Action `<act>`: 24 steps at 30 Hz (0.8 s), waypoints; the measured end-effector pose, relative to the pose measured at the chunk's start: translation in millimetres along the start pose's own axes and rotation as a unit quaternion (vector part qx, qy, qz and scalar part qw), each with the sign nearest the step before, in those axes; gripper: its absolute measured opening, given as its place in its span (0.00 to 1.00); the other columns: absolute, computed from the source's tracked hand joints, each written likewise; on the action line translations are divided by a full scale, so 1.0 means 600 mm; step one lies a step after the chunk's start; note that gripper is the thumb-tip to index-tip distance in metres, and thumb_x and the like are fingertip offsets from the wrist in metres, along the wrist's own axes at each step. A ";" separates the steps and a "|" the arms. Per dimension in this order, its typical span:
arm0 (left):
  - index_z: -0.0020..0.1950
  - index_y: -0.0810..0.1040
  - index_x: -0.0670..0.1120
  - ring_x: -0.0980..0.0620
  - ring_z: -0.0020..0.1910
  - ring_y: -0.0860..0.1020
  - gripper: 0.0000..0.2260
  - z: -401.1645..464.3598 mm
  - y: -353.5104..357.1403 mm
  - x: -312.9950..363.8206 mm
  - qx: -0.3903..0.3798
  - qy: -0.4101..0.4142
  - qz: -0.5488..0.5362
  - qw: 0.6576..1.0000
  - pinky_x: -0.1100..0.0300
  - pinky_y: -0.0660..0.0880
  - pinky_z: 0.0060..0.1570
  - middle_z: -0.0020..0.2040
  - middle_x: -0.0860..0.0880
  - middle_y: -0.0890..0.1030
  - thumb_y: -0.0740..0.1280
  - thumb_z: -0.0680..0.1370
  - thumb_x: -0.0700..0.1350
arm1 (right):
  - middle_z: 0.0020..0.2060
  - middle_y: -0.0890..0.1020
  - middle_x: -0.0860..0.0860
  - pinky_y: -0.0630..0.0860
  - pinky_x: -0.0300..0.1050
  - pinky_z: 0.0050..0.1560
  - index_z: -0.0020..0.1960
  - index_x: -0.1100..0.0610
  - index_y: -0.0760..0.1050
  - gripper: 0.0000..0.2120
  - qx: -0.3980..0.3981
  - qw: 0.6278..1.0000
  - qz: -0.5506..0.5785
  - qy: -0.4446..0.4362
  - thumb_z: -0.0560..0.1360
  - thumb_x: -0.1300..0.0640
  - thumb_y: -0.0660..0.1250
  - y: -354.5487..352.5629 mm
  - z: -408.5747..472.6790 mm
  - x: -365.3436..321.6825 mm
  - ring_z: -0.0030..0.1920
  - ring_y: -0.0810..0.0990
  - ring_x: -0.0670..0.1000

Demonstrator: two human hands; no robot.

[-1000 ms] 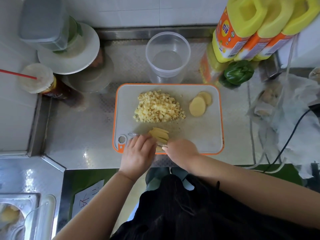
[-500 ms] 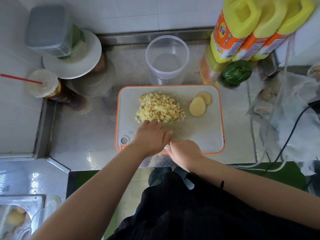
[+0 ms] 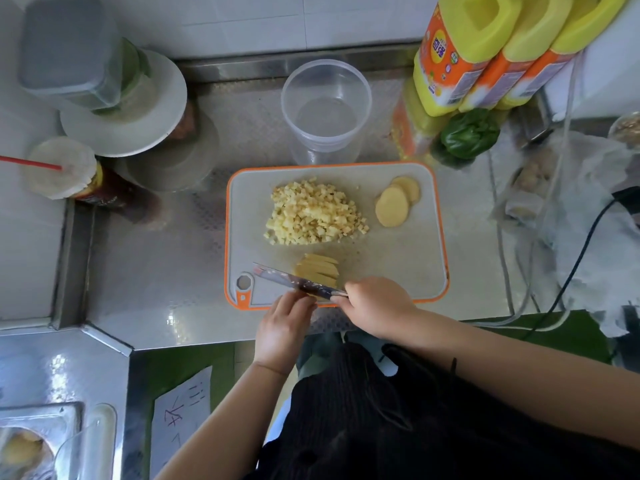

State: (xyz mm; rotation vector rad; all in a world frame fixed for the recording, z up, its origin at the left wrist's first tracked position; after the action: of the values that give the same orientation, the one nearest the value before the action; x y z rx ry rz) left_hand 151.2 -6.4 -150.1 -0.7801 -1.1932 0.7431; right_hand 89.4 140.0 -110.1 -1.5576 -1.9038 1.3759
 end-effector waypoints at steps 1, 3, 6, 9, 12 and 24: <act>0.52 0.73 0.49 0.44 0.41 0.78 0.07 0.002 0.002 -0.002 -0.004 -0.004 0.003 1.000 0.51 0.77 0.31 0.50 0.50 0.73 0.66 0.75 0.43 | 0.29 0.66 0.48 0.59 0.45 0.29 0.43 0.56 0.67 0.17 -0.002 1.000 -0.003 -0.002 0.81 0.43 0.53 0.001 0.000 0.000 0.33 0.70 0.54; 0.51 0.74 0.48 0.44 0.40 0.78 0.11 0.005 0.005 -0.006 -0.012 -0.013 0.009 1.000 0.52 0.77 0.29 0.50 0.49 0.74 0.71 0.72 0.39 | 0.29 0.66 0.48 0.56 0.44 0.26 0.42 0.55 0.65 0.16 -0.012 1.000 -0.007 -0.001 0.82 0.44 0.53 0.002 0.000 0.000 0.32 0.69 0.53; 0.47 0.80 0.43 0.43 0.39 0.78 0.16 0.004 0.010 -0.010 -0.023 -0.016 0.021 0.999 0.52 0.77 0.28 0.49 0.47 0.77 0.79 0.63 0.31 | 0.29 0.66 0.48 0.55 0.43 0.25 0.42 0.55 0.65 0.16 -0.019 1.000 -0.015 0.001 0.82 0.45 0.53 0.003 0.001 0.001 0.29 0.67 0.51; 0.45 0.82 0.41 0.44 0.40 0.78 0.15 0.006 0.010 -0.009 -0.014 -0.010 0.028 0.999 0.52 0.77 0.28 0.48 0.46 0.79 0.79 0.62 0.31 | 0.29 0.67 0.48 0.56 0.43 0.26 0.42 0.56 0.64 0.17 -0.027 1.000 -0.014 -0.006 0.82 0.46 0.52 0.002 0.002 -0.001 0.27 0.64 0.48; 0.45 0.82 0.41 0.44 0.40 0.79 0.14 0.006 0.010 -0.010 -0.001 -0.005 0.025 1.000 0.52 0.78 0.29 0.50 0.48 0.77 0.79 0.63 0.31 | 0.30 0.70 0.50 0.64 0.44 0.28 0.43 0.58 0.68 0.17 -0.036 0.999 -0.016 -0.013 0.83 0.48 0.53 0.006 0.005 -0.007 0.27 0.68 0.50; 0.45 0.81 0.42 0.45 0.41 0.78 0.07 0.001 0.014 -0.009 0.032 0.010 0.008 0.999 0.51 0.78 0.30 0.51 0.51 0.74 0.71 0.69 0.33 | 0.29 0.65 0.52 0.58 0.42 0.25 0.48 0.61 0.73 0.05 -0.096 0.992 -0.085 0.004 0.77 0.67 0.59 0.023 0.030 -0.026 0.27 0.64 0.50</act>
State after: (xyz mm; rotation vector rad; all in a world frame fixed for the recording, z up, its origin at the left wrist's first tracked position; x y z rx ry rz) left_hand 149.0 -6.6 -159.8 -0.7423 -1.1406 0.7817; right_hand 89.6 117.1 -125.4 -1.4405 -2.1625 1.1428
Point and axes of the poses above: each hand's wrist, its own z-axis towards the middle knuckle, its own y-axis out of the palm, x = y × z, the point moved 6 cm from there along z, towards the middle knuckle
